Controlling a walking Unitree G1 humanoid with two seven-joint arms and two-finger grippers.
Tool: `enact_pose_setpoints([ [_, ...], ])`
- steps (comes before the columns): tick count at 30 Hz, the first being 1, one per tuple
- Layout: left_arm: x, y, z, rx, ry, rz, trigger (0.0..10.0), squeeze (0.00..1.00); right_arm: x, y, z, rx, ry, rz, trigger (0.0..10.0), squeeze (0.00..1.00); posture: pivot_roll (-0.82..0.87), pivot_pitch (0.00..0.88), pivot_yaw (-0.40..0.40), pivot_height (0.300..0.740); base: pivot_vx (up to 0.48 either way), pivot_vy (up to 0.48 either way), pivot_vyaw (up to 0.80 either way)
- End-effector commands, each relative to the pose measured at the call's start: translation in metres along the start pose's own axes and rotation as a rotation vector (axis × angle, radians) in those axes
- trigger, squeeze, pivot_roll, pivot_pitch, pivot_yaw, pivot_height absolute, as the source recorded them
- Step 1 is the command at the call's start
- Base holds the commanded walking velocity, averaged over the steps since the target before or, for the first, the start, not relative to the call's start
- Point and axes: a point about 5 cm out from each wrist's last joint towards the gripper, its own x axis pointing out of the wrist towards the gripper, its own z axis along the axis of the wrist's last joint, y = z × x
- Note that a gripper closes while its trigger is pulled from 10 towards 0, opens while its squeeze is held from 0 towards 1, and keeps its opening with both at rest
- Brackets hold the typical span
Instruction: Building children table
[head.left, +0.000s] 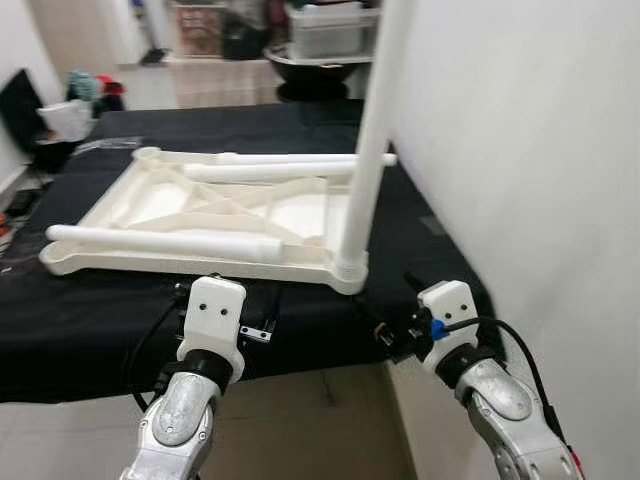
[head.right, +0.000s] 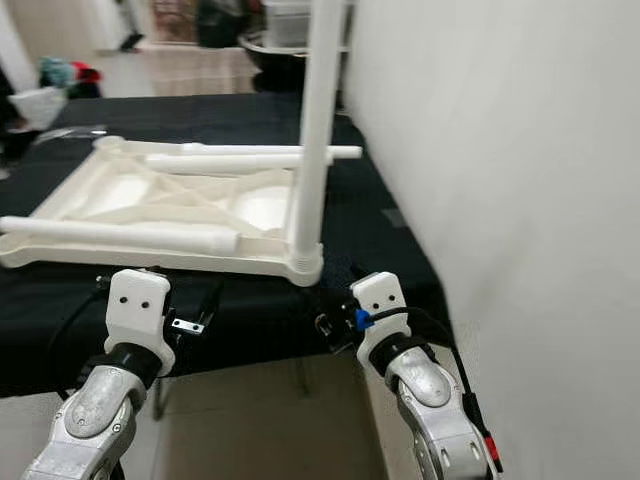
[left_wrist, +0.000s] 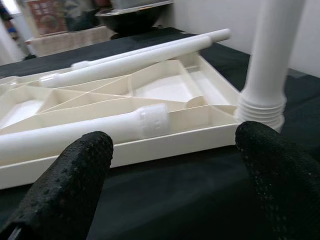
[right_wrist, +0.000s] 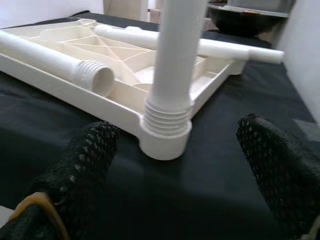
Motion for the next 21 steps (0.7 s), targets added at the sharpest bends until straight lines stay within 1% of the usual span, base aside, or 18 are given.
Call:
enact_pose_setpoints([
  [1,-0.001,0.000,-0.001,0.004,0.013,-0.002,10.0,0.00,0.002,0.002,-0.001,0.011,0.010,0.006,10.0,0.00,0.04,0.060,-0.041,0.740,0.000,0.000,-0.80],
  [8,-0.003,-0.001,-0.002,0.000,0.018,-0.008,10.0,0.00,0.004,0.002,0.001,0.011,0.002,0.015,10.0,0.00,0.04,0.063,-0.043,0.740,0.000,0.000,-0.80],
  [9,-0.003,-0.002,-0.003,-0.005,0.021,-0.015,10.0,0.00,0.005,0.001,0.002,0.034,-0.004,0.003,10.0,0.00,0.04,0.065,-0.042,0.740,0.000,0.000,-0.61],
  [10,-0.003,-0.002,-0.003,-0.005,0.021,-0.015,10.0,0.00,0.005,0.001,0.002,0.034,-0.004,0.003,10.0,0.00,0.04,0.065,-0.042,0.740,0.000,0.000,-0.61],
  [13,-0.004,-0.002,-0.003,-0.005,0.024,-0.020,10.0,0.00,0.007,-0.001,0.004,0.032,-0.010,-0.004,10.0,0.00,0.04,0.066,-0.043,0.740,0.000,0.000,0.00],
  [15,-0.005,-0.004,-0.004,-0.011,0.031,-0.040,10.0,0.00,0.012,-0.008,0.008,0.079,-0.017,-0.024,10.0,0.00,0.04,0.074,-0.042,0.740,0.000,0.000,0.00],
  [16,-0.005,-0.004,-0.004,-0.011,0.031,-0.040,10.0,0.00,0.012,-0.008,0.008,0.079,-0.017,-0.024,10.0,0.00,0.04,0.074,-0.042,0.740,0.000,0.000,0.00],
  [17,-0.006,-0.005,-0.004,-0.012,0.033,-0.052,10.0,0.00,0.014,-0.010,0.009,0.099,-0.020,-0.031,10.0,0.00,0.04,0.074,-0.042,0.740,0.000,0.000,0.00],
  [18,-0.008,-0.008,-0.005,-0.025,0.038,-0.073,10.0,0.00,0.016,-0.018,0.011,0.100,-0.024,-0.050,10.0,0.00,0.05,0.082,-0.043,0.740,0.000,0.000,0.00],
  [19,-0.009,-0.010,-0.004,-0.035,0.039,-0.092,10.0,0.00,0.017,-0.024,0.013,0.085,-0.025,-0.067,10.0,0.00,0.05,0.087,-0.044,0.740,0.000,0.000,0.00],
  [20,-0.009,-0.010,-0.004,-0.035,0.039,-0.092,10.0,0.00,0.017,-0.024,0.013,0.085,-0.025,-0.067,10.0,0.00,0.05,0.087,-0.044,0.740,0.000,0.000,0.00],
  [21,-0.010,-0.012,-0.003,-0.049,0.038,-0.107,10.0,0.00,0.018,-0.029,0.014,0.069,-0.026,-0.086,10.0,0.00,0.05,0.087,-0.044,0.740,0.000,0.000,0.00],
])
